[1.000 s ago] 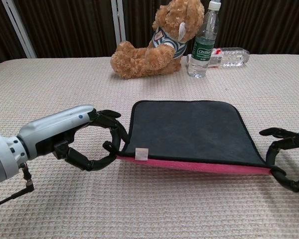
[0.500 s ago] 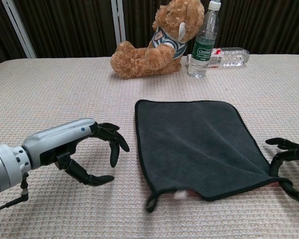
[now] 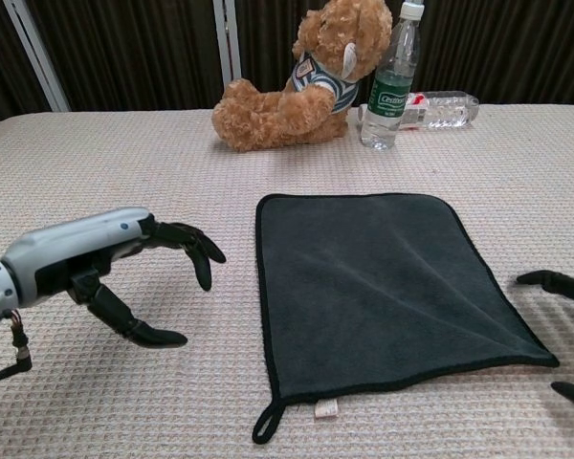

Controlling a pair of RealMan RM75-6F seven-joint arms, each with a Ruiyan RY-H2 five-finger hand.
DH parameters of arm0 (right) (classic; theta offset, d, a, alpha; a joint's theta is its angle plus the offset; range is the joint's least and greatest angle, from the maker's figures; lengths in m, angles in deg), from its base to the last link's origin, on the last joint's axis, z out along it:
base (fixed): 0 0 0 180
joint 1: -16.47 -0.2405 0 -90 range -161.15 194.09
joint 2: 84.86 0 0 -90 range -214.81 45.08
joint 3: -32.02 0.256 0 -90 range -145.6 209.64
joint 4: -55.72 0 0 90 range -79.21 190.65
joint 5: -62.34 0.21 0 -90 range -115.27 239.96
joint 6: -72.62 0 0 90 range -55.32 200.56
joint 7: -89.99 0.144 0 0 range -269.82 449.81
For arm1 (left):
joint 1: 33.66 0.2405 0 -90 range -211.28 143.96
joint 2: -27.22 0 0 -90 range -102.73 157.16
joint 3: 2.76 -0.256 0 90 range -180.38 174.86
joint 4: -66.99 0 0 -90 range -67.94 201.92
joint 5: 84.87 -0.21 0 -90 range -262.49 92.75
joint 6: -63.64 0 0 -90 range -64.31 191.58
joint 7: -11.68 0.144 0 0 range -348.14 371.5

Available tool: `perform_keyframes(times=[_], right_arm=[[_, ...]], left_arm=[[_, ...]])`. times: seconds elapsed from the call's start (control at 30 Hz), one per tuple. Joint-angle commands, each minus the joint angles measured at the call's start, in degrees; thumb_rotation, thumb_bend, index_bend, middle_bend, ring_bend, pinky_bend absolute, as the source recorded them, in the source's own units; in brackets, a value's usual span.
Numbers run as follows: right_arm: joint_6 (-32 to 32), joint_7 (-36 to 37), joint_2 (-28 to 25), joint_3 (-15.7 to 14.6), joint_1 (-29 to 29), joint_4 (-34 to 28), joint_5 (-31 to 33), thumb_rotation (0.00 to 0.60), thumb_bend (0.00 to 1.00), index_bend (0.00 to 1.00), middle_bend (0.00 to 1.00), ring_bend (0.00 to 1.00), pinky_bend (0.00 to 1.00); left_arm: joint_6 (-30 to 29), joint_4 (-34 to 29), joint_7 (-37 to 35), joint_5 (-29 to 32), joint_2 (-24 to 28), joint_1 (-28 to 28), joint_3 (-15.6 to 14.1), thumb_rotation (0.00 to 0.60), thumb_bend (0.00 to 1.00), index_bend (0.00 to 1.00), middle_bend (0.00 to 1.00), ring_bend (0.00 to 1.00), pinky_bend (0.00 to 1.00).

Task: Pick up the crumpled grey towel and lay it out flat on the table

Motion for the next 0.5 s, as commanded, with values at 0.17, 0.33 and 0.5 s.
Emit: perform_keyframes(times=[0.17,0.33,0.5], right_arm=[[7.3,0.4,-5.1,1.3,2.2,-2.0,-5.8,0.600,0.32,0.00,0.00,0.00,0.00],[10.5,2.4,-7.7,3.4,3.2,0.2,-6.3,0.600,0.32,0.00,0.00,0.00,0.00],[11.7,1.6,-8.3,3.9,3.9,3.9,-7.0,0.600,0.32,0.00,0.00,0.00,0.00]], left_arm=[[-12.3,-5.1,5.8,-3.7,7.3,6.1,0.6,0.600,0.18,0.33,0.15,0.01,0.02],[-24.0,-3.9,22.6,-8.5,12.7,11.9,-1.1,0.600,0.12,0.21,0.08,0.00,0.00],[-32.5,-4.4,30.8,-7.7,16.7,18.6,-2.3,0.600,0.10,0.14,0.03,0.00,0.00]])
